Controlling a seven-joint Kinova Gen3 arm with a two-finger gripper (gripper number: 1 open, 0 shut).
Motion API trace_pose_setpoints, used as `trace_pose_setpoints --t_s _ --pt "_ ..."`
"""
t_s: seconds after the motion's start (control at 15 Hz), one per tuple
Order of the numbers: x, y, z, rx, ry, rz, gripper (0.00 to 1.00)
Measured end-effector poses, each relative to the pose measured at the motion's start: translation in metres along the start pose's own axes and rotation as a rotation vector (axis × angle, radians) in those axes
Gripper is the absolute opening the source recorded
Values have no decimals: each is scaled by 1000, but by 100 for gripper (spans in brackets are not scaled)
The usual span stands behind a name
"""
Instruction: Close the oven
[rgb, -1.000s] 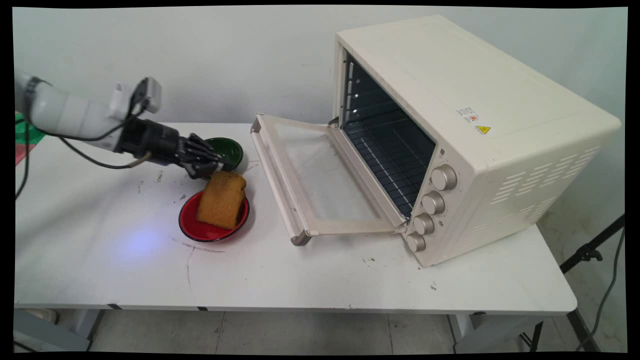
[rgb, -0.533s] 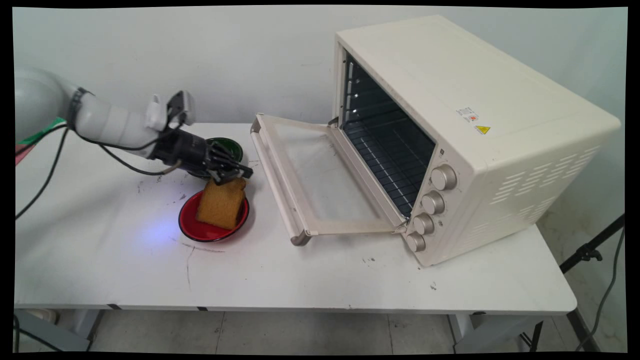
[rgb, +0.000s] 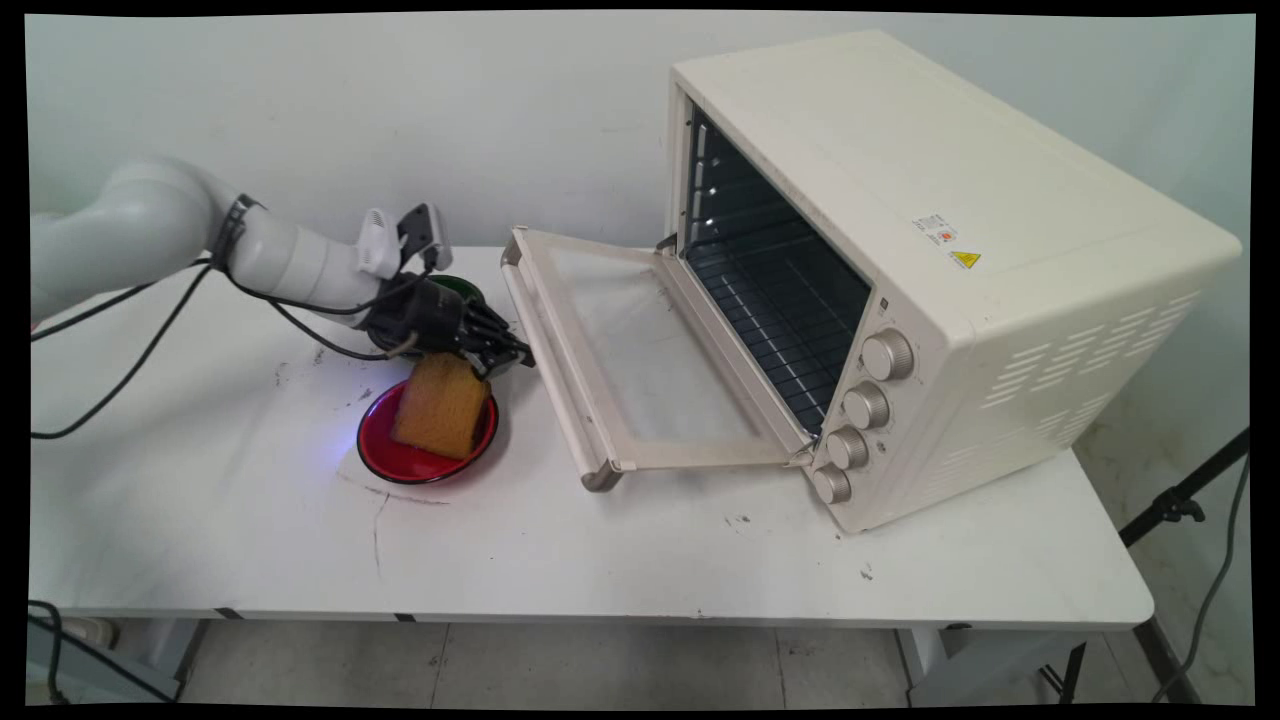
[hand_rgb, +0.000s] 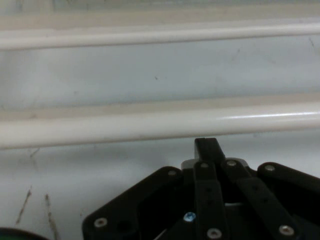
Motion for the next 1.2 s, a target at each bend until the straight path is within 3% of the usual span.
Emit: trace_pose_setpoints --t_s 0.6,1.2 --pt "13 -2 33 0 -5 -4 0" --pt "34 1 27 -3 28 -4 0"
